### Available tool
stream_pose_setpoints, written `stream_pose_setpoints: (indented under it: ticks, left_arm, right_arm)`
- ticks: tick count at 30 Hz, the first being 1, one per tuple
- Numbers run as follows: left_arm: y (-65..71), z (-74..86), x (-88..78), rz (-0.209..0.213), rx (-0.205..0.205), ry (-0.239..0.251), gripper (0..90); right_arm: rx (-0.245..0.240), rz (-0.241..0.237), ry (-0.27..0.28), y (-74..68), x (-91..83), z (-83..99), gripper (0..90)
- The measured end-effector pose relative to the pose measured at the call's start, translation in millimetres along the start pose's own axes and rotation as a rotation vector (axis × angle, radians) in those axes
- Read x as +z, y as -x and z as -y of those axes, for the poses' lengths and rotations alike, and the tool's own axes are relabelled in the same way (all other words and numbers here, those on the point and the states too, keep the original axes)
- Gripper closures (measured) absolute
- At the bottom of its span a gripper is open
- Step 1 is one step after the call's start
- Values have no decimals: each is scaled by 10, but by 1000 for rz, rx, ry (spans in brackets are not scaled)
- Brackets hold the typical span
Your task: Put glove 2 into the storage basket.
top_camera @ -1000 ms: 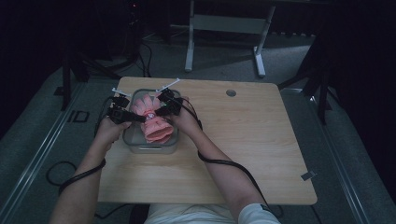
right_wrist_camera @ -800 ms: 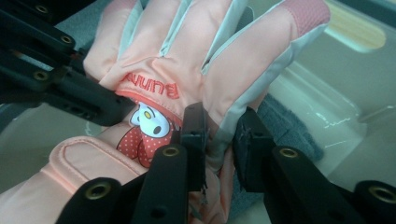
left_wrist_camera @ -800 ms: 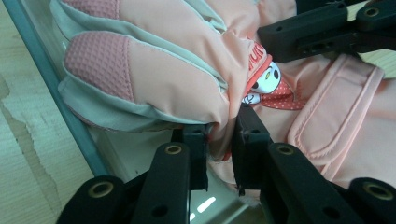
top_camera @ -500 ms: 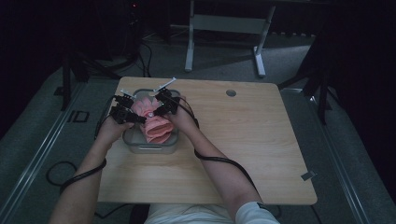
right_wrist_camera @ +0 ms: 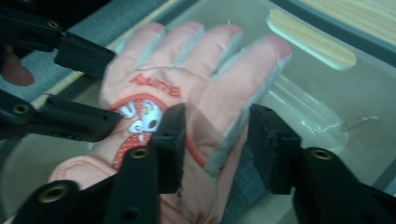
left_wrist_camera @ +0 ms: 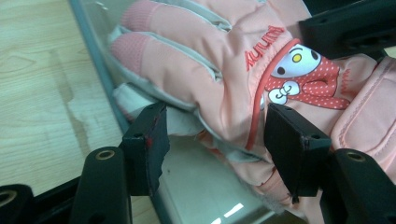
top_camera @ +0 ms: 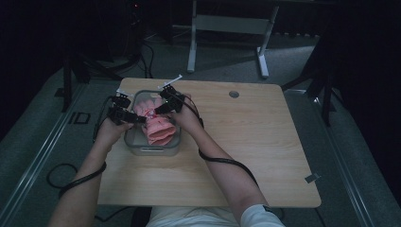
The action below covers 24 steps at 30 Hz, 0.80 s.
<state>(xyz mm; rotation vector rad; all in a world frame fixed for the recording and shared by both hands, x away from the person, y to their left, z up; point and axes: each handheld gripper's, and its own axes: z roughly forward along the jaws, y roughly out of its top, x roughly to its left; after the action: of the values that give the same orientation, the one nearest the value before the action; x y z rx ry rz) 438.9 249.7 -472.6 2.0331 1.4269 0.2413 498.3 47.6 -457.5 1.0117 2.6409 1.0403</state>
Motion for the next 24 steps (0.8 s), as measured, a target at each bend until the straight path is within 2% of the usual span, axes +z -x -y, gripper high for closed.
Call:
stream_pose_setpoints:
  ticks: [3,12,16,18,21,24]
  left_arm:
    - [25,28,-53,-35,23,5,393]
    - [75,110,-282,-38,29,76,393]
    - [146,110,-374,-5,23,134,393]
    - [188,105,-391,10,35,140,393]
    - [367,81,-418,35,85,152,393]
    - [486,65,-443,53,109,168,377]
  right_arm:
    - [-7,-7,13,-4,-57,-9,517]
    - [-18,-29,56,-7,-231,1,438]
    - [-33,-31,78,-34,-331,14,403]
    - [-38,-38,81,-39,-359,19,392]
    - [-52,-50,108,-50,-470,44,360]
    - [-70,-60,125,-55,-560,78,287]
